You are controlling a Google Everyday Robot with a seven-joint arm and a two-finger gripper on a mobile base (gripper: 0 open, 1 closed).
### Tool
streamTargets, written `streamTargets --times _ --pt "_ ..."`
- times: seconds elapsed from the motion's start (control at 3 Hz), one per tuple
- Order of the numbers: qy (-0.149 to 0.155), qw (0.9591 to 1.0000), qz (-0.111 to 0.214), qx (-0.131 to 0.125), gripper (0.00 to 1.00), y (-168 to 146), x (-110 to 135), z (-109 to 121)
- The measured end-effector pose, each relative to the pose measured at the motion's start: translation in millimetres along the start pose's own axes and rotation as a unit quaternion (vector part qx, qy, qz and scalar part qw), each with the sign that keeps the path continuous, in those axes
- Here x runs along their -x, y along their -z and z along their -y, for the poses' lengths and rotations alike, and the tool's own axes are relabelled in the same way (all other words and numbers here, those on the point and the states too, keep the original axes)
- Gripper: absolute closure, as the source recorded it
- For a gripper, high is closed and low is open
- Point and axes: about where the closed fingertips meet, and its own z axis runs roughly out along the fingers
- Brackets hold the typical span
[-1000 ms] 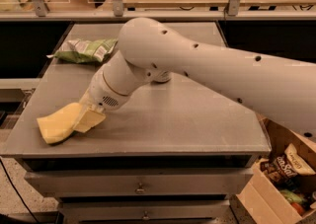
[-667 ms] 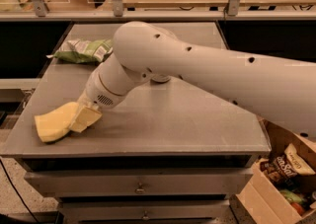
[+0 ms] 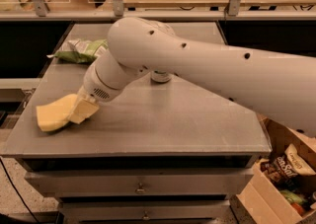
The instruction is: Move sponge near green jalapeno chip bag
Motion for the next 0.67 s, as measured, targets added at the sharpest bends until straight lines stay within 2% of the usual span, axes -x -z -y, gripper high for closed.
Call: streamTargets --times 0.33,0.67 --pt "0.0 0.9989 -0.004 -0.046 1.0 14.2 23.0 21.9" --pt "-0.008 0.9963 -0.017 -0.084 1.0 30.1 35.5 35.3"
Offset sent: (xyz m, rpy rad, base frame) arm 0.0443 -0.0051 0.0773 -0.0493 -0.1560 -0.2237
